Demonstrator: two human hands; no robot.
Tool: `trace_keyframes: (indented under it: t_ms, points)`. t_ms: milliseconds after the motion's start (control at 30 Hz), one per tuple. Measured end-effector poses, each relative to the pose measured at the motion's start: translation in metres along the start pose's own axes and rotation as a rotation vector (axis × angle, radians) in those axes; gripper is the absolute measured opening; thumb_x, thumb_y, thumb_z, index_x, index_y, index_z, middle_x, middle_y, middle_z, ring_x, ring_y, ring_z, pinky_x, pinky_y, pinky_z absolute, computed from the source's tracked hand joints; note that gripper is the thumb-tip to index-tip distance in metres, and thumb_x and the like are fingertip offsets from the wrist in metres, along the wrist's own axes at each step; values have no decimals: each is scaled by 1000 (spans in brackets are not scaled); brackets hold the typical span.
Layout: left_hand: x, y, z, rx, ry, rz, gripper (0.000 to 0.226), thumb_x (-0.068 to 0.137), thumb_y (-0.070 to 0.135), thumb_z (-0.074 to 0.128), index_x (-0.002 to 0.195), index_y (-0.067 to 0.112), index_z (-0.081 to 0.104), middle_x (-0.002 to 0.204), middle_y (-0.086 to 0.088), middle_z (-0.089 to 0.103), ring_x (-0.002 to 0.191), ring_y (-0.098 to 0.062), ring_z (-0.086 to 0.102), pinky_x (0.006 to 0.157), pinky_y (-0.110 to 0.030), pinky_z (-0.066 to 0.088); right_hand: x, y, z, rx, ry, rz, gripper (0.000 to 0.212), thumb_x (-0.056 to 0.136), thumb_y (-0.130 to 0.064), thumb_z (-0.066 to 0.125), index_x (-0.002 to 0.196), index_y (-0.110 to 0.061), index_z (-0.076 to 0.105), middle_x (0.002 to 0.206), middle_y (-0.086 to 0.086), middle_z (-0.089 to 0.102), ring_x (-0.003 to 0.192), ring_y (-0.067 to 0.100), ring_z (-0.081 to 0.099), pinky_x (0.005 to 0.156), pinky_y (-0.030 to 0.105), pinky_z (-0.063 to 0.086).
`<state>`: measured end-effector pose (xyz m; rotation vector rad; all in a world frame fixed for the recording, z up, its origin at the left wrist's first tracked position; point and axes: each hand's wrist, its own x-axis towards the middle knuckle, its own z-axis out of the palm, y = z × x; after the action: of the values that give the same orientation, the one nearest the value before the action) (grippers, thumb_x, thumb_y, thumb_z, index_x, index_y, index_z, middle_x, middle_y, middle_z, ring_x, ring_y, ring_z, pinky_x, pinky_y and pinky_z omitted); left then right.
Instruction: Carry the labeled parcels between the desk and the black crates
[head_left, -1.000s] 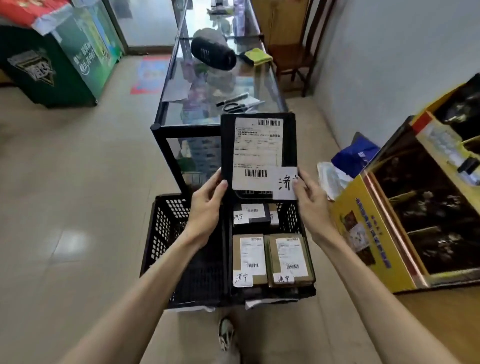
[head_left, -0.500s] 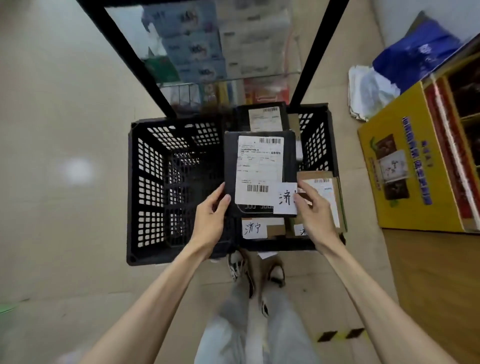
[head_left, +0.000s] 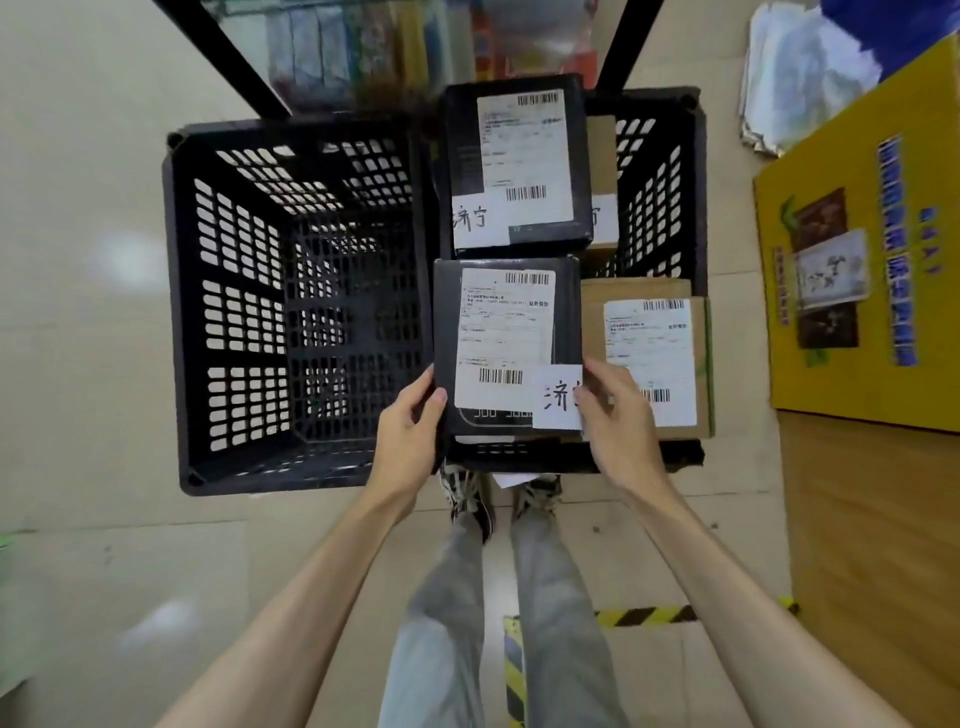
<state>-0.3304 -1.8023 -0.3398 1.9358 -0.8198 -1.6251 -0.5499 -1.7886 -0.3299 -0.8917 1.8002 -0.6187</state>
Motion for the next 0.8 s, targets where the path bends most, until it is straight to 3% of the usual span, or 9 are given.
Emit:
trace_keyframes:
  t_ms: [100, 200, 333, 400, 533, 600, 667, 800]
  points:
    - [3, -8, 0, 7, 3, -30, 45, 107, 18, 51, 151, 18, 47, 143, 2, 59, 127, -11, 60, 110, -33, 49, 4, 6, 4, -61, -14, -12, 40, 102, -3, 49, 141, -6, 52, 129, 0, 53, 107, 3, 53, 89, -3, 35]
    - [6, -13, 2, 50, -4, -30, 46, 107, 21, 50, 153, 18, 45, 147, 4, 56, 130, -10, 56, 113, -36, 45, 7, 10, 7, -123, 7, -37, 39, 102, -3, 49, 141, -5, 52, 126, -1, 49, 112, 11, 51, 96, 9, 40]
    - [11, -17, 0, 138, -45, -25, 50, 106, 25, 52, 155, 22, 41, 151, 6, 52, 135, -9, 51, 117, -39, 41, 12, 10, 10, -234, 14, -52, 40, 101, -3, 49, 142, -5, 52, 120, 1, 47, 103, 14, 52, 94, 16, 42]
    - [13, -15, -2, 221, -26, 16, 53, 105, 26, 54, 156, 23, 39, 154, 6, 47, 139, -10, 46, 119, -40, 37, 12, 7, 9, -363, 15, -85, 42, 102, -7, 48, 144, -4, 48, 129, 6, 47, 116, 21, 50, 100, 28, 43]
    - [7, 5, -2, 647, 28, 360, 53, 107, 23, 49, 157, 15, 35, 163, 3, 29, 150, -10, 27, 123, -30, 24, 10, -8, 10, -649, 34, -276, 44, 103, -11, 49, 146, -1, 44, 152, 16, 40, 138, 30, 38, 110, 42, 39]
    - [8, 13, 0, 872, -8, 642, 46, 108, 18, 46, 153, 7, 41, 162, -5, 34, 149, -17, 29, 121, -28, 26, 10, -11, 16, -737, 14, -403, 44, 101, -9, 51, 144, 1, 46, 153, 18, 41, 139, 33, 41, 114, 42, 36]
    - [14, 14, 4, 1060, -46, 868, 43, 108, 17, 39, 145, -2, 50, 155, -16, 44, 146, -27, 36, 122, -36, 29, 12, -8, 24, -828, -24, -496, 43, 100, -10, 54, 141, 2, 49, 152, 19, 43, 138, 35, 43, 115, 45, 37]
    - [20, 9, 10, 1353, 6, 1024, 49, 104, 22, 33, 138, -6, 57, 148, -22, 51, 144, -31, 37, 122, -38, 23, 14, 6, 34, -943, -44, -528, 47, 100, -13, 55, 144, 1, 47, 156, 18, 37, 145, 34, 36, 115, 46, 39]
